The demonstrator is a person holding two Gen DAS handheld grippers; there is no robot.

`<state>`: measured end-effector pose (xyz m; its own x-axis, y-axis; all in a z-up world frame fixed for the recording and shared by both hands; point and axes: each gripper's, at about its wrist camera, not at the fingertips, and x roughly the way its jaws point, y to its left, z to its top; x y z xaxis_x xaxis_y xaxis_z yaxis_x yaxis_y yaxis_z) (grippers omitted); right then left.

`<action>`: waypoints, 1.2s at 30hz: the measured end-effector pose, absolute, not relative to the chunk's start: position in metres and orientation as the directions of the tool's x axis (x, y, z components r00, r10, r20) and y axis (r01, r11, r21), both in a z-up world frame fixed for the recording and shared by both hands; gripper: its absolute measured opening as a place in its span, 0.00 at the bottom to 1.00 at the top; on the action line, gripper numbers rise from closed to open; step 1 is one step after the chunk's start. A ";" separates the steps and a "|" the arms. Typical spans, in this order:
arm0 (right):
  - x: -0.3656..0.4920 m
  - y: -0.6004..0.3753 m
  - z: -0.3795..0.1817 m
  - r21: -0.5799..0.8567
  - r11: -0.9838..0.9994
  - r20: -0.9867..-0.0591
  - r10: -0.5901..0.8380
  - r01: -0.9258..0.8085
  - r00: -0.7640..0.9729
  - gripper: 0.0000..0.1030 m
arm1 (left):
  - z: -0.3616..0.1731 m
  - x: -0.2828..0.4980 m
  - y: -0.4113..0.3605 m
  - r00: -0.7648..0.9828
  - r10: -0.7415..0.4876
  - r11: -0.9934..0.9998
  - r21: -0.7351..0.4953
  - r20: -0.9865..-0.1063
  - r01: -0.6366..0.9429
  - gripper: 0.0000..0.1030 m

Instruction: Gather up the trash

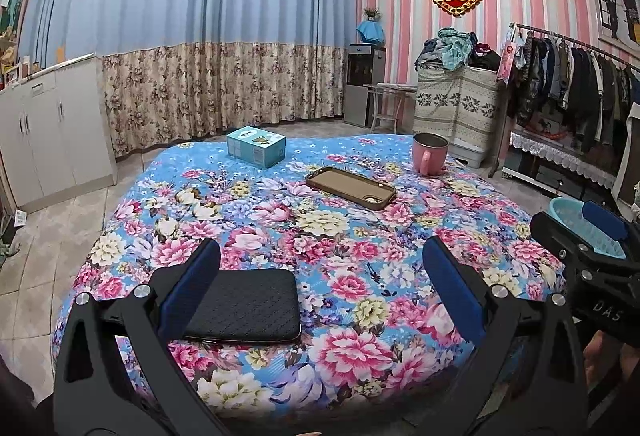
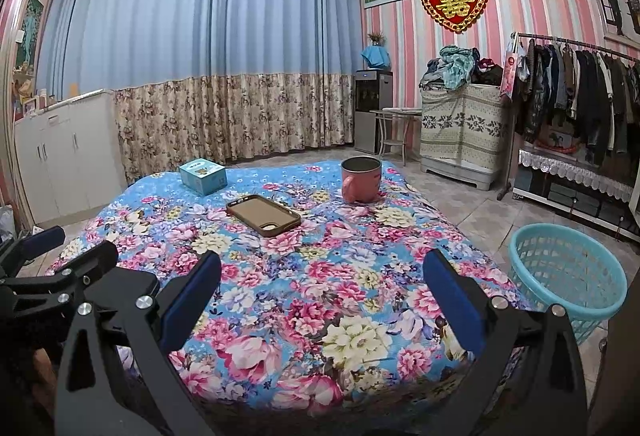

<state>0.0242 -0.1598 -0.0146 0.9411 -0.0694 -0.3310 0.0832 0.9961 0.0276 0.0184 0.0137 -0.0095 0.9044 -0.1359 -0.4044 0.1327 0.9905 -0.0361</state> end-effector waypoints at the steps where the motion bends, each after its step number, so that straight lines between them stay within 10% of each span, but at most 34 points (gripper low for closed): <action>1: 0.024 -0.160 -0.015 0.028 0.996 -0.331 -0.070 0.084 0.941 0.96 | -0.010 0.018 0.014 0.904 -0.136 0.991 -0.035 -0.405 0.133 0.95; 36: 0.025 -0.160 -0.015 0.027 0.996 -0.330 -0.071 0.085 0.941 0.96 | -0.005 0.013 0.013 0.919 -0.119 0.993 -0.020 -0.375 0.120 0.95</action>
